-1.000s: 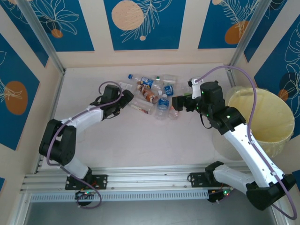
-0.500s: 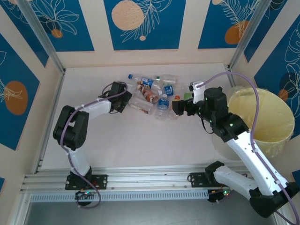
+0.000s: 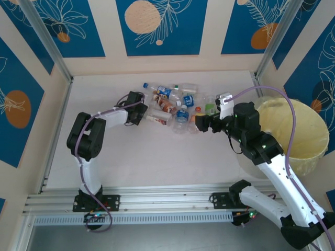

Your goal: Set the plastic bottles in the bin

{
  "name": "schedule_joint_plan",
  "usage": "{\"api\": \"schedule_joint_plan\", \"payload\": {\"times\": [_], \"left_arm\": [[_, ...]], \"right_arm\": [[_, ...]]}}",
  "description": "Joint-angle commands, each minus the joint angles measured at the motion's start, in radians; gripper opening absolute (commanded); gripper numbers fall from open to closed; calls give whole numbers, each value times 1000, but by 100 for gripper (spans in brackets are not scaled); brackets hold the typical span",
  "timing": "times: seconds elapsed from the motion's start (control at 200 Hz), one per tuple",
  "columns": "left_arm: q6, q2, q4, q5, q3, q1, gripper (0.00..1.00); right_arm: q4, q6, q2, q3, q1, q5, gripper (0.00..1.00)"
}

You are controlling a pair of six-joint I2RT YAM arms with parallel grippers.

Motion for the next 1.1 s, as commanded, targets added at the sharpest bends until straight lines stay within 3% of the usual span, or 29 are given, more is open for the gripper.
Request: {"api": "schedule_joint_plan", "payload": {"times": [0.0,0.515,0.665,1.06,1.095], "left_arm": [[-80,47,-25,-13,12,11,62],[9,116,-63,-29,49,12,57],[-1,75,8,-39,-28,11,43],[126,-87,103,-84,-173,12,0],[149,-109,113,-84,-180,11,0]], "right_arm": [[-7,-18,-12,-13,6,6,100],[3,-28,13,-9,6,3,100],[-3,-22,9,-13,6,7,100],[34,-15,17,-30,8,-3,100],[40,-13,20,-30,8,-7,100]]}}
